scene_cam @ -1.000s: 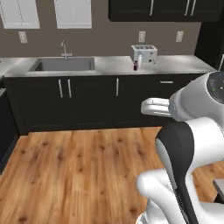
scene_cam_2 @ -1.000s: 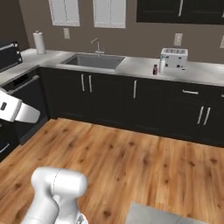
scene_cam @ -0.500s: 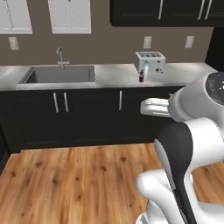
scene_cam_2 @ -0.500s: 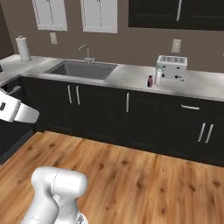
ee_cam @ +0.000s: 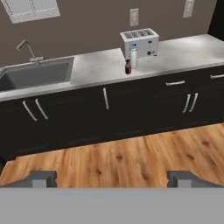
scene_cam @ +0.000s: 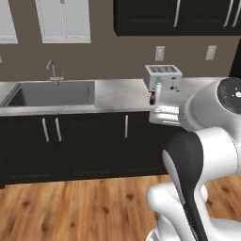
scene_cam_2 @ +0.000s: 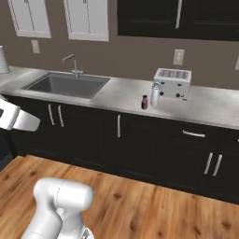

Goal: Move the drinks to the dining counter.

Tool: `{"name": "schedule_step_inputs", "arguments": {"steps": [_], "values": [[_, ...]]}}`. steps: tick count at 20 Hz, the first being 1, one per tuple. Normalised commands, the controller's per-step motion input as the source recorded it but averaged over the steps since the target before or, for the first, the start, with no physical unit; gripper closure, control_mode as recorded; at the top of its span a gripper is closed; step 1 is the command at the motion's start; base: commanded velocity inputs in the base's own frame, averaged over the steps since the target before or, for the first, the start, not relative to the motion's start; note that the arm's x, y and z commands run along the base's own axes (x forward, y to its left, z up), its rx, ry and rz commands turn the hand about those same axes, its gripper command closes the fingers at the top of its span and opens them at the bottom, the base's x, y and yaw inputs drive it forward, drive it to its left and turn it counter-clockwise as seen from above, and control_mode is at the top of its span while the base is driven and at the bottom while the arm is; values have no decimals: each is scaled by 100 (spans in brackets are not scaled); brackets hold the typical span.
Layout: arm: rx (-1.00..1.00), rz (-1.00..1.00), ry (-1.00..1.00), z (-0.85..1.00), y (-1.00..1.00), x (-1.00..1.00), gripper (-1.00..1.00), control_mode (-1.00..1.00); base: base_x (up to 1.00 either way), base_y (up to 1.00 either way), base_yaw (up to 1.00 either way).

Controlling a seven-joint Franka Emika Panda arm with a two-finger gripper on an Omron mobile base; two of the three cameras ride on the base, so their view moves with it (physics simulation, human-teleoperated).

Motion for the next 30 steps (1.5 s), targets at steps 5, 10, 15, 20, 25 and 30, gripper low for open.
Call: {"name": "schedule_step_inputs", "arguments": {"steps": [5,10,15,20,25,30], "values": [[0,0,0,0,0,0,-100,100,100,-96,0],[0,0,0,0,0,0,-100,100,100,-77,5],[0,0,0,0,0,0,-100,100,89,-20,26],[0,0,0,0,0,0,-100,100,91,-36,30],[0,0,0,0,0,0,-100,100,60,-66,25],[0,0,0,0,0,0,-100,100,13,-54,8]]}}
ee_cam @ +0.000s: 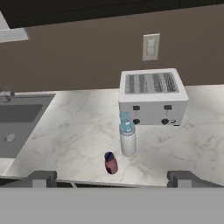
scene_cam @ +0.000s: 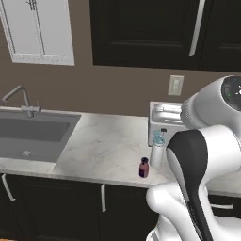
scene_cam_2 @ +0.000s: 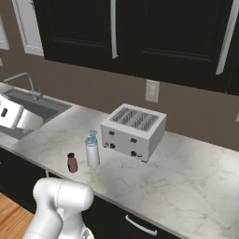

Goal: Move the drinks to the dining counter.

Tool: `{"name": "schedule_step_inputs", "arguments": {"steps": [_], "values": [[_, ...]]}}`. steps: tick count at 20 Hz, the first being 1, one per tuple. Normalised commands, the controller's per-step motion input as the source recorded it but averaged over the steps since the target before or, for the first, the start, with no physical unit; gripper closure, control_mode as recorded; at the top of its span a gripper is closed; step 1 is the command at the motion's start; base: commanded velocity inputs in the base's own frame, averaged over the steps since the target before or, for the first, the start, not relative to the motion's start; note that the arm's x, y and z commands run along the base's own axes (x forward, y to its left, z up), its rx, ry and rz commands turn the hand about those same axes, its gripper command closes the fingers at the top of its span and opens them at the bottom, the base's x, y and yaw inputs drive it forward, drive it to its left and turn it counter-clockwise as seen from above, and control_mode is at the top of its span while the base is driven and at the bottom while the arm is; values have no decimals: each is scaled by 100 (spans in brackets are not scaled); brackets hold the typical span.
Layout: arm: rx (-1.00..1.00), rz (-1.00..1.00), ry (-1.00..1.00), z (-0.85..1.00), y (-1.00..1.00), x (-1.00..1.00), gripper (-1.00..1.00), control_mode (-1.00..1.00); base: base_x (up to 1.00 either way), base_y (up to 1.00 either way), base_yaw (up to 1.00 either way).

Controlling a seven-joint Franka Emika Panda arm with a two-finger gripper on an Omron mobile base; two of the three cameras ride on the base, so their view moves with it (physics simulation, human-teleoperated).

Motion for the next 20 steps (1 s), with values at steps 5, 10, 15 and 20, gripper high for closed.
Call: {"name": "schedule_step_inputs", "arguments": {"steps": [5,10,15,20], "values": [[0,0,0,0,0,0,-100,100,8,-21,-3],[0,0,0,0,0,0,-100,100,38,-19,-18],[0,0,0,0,0,0,-100,100,50,-10,-11],[0,0,0,0,0,0,-100,100,44,-16,-7]]}}
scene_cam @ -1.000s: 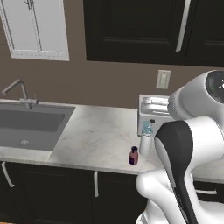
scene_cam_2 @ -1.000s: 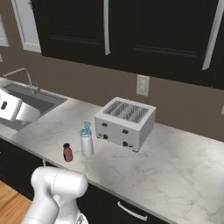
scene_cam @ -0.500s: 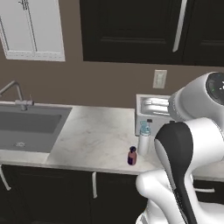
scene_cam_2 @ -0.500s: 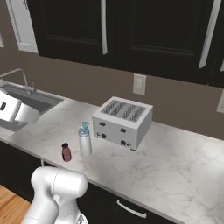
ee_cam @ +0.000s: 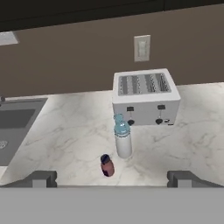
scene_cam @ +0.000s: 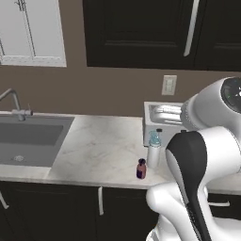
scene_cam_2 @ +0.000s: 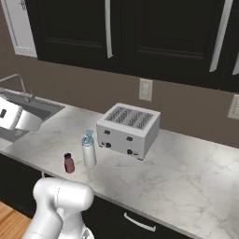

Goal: Move the drinks to the dining counter.

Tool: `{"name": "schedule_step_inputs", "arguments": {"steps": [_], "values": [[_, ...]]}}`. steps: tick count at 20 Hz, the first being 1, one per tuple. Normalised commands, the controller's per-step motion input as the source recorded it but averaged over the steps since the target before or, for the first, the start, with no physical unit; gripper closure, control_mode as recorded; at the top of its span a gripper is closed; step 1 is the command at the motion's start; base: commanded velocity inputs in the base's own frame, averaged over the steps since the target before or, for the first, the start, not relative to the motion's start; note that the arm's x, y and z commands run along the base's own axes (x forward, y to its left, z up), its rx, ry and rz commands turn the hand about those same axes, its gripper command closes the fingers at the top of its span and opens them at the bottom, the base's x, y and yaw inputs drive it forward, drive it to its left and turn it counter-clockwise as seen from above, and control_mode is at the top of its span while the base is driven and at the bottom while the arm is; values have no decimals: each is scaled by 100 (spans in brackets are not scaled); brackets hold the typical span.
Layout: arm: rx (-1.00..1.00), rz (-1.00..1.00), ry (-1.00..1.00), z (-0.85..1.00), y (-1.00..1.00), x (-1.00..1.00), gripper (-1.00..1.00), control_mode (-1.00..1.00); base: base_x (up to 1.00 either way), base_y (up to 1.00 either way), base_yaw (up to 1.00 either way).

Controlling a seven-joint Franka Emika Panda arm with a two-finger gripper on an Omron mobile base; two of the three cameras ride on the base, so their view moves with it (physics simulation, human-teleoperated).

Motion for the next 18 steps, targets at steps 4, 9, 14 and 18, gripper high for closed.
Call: {"name": "schedule_step_inputs", "arguments": {"steps": [4,9,14,18], "values": [[0,0,0,0,0,0,-100,100,80,-18,-23],[0,0,0,0,0,0,-100,100,81,-4,-31],[0,-7,0,-1,-6,9,-100,-100,39,-2,-17],[3,-2,4,-2,-4,0,-100,-100,0,0,0]]}}
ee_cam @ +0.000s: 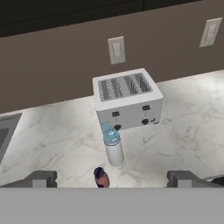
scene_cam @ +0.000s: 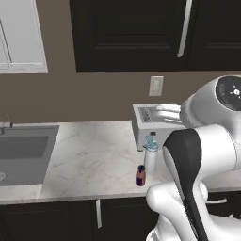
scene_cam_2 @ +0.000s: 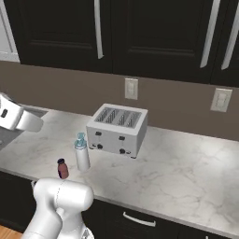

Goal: Move the drinks to the dining counter.

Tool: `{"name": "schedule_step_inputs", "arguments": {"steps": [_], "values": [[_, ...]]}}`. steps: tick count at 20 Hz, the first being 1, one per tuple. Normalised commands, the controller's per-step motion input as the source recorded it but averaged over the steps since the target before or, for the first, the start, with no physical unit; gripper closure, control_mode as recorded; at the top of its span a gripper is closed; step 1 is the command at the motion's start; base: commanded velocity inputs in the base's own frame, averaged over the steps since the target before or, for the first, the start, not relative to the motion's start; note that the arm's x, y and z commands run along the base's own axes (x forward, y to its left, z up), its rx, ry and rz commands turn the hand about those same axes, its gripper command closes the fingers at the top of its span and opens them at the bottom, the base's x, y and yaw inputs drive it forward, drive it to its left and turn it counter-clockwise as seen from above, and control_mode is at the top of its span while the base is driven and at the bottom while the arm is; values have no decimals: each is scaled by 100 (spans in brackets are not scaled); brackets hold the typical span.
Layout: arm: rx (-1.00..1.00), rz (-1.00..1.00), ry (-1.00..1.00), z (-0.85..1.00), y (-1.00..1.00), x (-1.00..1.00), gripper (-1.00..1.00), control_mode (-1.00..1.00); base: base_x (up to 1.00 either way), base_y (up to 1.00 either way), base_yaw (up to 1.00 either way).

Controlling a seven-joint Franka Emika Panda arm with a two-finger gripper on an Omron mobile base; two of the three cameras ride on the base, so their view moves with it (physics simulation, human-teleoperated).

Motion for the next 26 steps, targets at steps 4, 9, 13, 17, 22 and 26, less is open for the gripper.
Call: {"name": "schedule_step_inputs", "arguments": {"steps": [4,9,13,17,22,26], "values": [[4,0,15,0,-7,0,-100,-100,0,0,0],[6,0,19,0,-8,-1,-100,-100,0,0,0],[2,0,3,-14,0,-1,-100,-100,0,0,0],[1,0,0,-22,0,-10,-100,-100,0,0,0],[2,0,0,-27,0,-27,-100,-100,0,0,0],[7,0,0,-15,2,-26,-100,-100,0,0,0]]}}
